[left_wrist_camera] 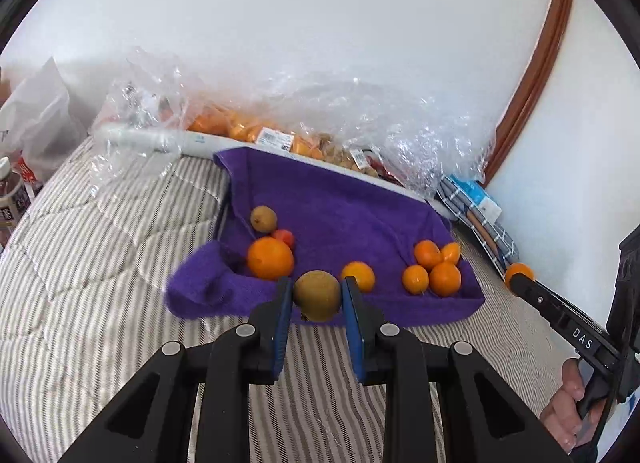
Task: Organize fruits
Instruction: 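Carry the orange and the yellow-green fruit over the purple towel with both grippers, then open both grippers to release the fruits onto the towel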
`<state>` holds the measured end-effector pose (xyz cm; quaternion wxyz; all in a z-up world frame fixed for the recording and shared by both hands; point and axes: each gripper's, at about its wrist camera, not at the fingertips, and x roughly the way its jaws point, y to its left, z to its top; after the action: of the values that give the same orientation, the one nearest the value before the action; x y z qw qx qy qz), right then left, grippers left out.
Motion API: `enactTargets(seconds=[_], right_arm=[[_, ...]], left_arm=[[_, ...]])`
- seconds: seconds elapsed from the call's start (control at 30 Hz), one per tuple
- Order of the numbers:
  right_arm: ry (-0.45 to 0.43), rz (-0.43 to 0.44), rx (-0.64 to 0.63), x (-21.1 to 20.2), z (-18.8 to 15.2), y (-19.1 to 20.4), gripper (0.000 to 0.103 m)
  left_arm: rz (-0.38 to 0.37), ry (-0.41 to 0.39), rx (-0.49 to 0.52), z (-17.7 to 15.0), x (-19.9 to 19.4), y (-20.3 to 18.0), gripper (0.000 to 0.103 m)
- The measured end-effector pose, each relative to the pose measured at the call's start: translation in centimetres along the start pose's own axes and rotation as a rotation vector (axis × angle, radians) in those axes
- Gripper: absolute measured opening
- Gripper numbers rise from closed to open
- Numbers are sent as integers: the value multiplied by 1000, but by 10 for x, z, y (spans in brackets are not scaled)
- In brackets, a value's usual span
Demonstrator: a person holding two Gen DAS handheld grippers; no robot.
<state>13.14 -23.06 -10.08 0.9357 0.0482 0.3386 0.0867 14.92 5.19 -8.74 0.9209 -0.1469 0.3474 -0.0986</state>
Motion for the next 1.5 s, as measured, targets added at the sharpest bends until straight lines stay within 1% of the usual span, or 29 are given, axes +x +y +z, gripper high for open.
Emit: enactTargets(seconds=[0.2, 0.4, 0.53, 0.6, 0.67, 0.77, 0.93, 1.1, 1.2, 1.33, 1.5], right_arm=[[-24, 18, -14, 13, 29, 7, 34], [-40, 10, -28, 32, 55, 6, 34], [-46, 5, -23, 45, 68, -1, 34], [-51, -1, -18, 50, 72, -6, 34], [-56, -8, -14, 55, 75, -10, 34], [-47, -1, -7, 72, 77, -15, 34], [21, 25, -17, 110, 71, -12, 34], [83, 9, -36, 142, 61, -15, 34], [105, 10, -21, 152, 56, -19, 34], [132, 12, -14, 161, 51, -22, 34], [140, 5, -16, 164, 48, -22, 34]], left_arm=[[28, -17, -25, 31, 0, 5, 24], [42, -40, -31, 62, 12, 2, 24], [55, -53, -55, 76, 20, 14, 24], [89, -77, -46, 81, 24, 20, 24], [106, -68, -41, 84, 32, 24, 24], [96, -36, -33, 85, 53, 20, 24], [83, 32, 5, 77, 89, 3, 24], [71, 94, 36, 64, 115, -9, 24], [68, 113, 56, 58, 122, -12, 24], [51, 133, 51, 53, 126, -11, 24], [37, 156, 47, 50, 130, -9, 24]])
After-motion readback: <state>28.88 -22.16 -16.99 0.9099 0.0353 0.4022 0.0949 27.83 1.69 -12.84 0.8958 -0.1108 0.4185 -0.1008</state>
